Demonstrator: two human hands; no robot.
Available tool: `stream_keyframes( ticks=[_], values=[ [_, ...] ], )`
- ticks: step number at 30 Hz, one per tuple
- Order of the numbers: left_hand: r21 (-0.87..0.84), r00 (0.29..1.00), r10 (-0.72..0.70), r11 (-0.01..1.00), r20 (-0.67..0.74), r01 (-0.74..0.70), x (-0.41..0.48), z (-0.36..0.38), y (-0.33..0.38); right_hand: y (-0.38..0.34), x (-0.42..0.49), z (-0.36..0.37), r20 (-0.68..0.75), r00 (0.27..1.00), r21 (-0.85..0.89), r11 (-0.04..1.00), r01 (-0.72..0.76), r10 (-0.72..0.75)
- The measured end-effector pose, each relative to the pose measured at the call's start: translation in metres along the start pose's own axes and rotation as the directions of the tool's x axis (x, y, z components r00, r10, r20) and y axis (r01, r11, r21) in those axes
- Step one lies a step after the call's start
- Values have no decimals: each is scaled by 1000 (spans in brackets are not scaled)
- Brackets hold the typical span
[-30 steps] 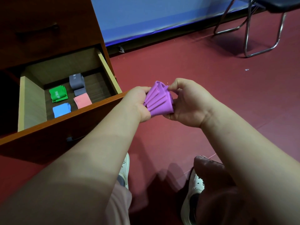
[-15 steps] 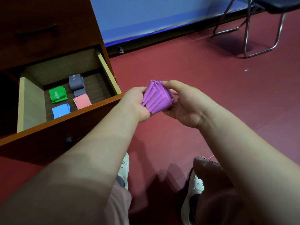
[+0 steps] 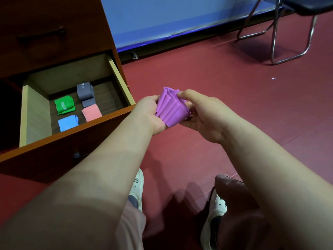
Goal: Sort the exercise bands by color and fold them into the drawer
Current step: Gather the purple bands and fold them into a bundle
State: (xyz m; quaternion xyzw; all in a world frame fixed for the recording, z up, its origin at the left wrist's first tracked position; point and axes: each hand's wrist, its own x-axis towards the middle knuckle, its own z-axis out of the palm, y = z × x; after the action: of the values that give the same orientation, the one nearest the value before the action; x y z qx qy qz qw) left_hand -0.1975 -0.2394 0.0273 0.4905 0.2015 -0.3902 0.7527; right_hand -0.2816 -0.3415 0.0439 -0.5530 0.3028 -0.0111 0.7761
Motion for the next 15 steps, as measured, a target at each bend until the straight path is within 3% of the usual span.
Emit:
stream_keyframes(
  ticks=[15],
  values=[
    [164, 996, 56, 985, -70, -44, -3, 2, 1, 2, 3, -2, -151, 987, -105, 993, 47, -63]
  ],
)
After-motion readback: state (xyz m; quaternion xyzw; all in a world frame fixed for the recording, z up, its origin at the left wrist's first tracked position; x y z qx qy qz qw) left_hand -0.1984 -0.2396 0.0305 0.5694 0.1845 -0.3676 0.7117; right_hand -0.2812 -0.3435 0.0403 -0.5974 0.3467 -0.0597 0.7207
